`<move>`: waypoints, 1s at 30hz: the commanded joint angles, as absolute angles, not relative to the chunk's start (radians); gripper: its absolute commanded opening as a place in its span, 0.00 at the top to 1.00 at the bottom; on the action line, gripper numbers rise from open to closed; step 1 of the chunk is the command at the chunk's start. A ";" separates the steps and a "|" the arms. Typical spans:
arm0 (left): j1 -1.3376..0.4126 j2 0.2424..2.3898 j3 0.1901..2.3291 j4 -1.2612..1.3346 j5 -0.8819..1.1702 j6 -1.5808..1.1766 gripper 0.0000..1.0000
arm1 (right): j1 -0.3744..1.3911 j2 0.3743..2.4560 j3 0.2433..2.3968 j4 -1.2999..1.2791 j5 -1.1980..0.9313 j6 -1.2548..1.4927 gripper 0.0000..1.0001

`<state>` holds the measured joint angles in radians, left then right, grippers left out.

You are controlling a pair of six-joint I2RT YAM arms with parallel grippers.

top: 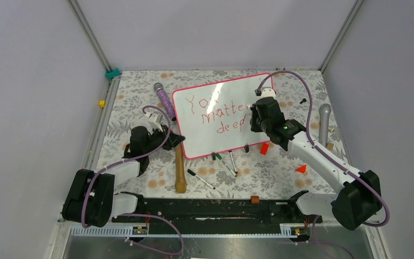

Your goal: Write a sentence on the whiteboard

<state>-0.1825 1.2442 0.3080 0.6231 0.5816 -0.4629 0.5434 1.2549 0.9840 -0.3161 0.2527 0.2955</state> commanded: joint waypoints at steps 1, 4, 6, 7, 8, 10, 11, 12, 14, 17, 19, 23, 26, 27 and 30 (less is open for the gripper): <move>-0.182 1.227 0.340 0.628 0.528 -0.426 1.00 | 0.553 1.235 0.988 -0.321 0.278 0.277 1.00; -0.182 1.226 0.339 0.627 0.527 -0.426 1.00 | 0.554 1.246 0.988 -0.325 0.271 0.278 1.00; -0.182 1.224 0.339 0.627 0.526 -0.426 1.00 | 0.554 1.250 0.986 -0.329 0.271 0.276 1.00; -0.183 1.225 0.339 0.626 0.525 -0.425 1.00 | 0.554 1.252 0.986 -0.329 0.271 0.277 1.00; -0.182 1.226 0.339 0.627 0.525 -0.424 1.00 | 0.554 1.253 0.986 -0.331 0.272 0.277 1.00; -0.182 1.226 0.339 0.625 0.526 -0.425 1.00 | 0.554 1.255 0.985 -0.331 0.274 0.277 1.00; -0.182 1.226 0.340 0.625 0.527 -0.425 1.00 | 0.554 1.257 0.986 -0.332 0.276 0.277 1.00; -0.182 1.226 0.340 0.626 0.526 -0.425 1.00 | 0.554 1.261 0.987 -0.334 0.276 0.278 1.00; -0.182 1.227 0.340 0.626 0.525 -0.425 1.00 | 0.554 1.271 0.991 -0.338 0.275 0.277 1.00; -0.182 1.225 0.339 0.626 0.527 -0.423 1.00 | 0.554 1.277 0.992 -0.339 0.269 0.276 1.00; -0.182 1.225 0.339 0.625 0.526 -0.423 1.00 | 0.554 1.283 0.994 -0.339 0.268 0.277 1.00; -0.182 1.224 0.338 0.624 0.526 -0.423 1.00 | 0.554 1.290 1.001 -0.339 0.267 0.278 1.00; -0.183 1.224 0.339 0.624 0.525 -0.423 1.00 | 0.554 1.297 1.006 -0.339 0.274 0.277 1.00; -0.182 1.225 0.339 0.624 0.525 -0.423 1.00 | 0.554 1.298 1.009 -0.339 0.276 0.278 1.00; -0.182 1.226 0.341 0.624 0.527 -0.423 1.00 | 0.553 1.309 1.017 -0.338 0.276 0.276 1.00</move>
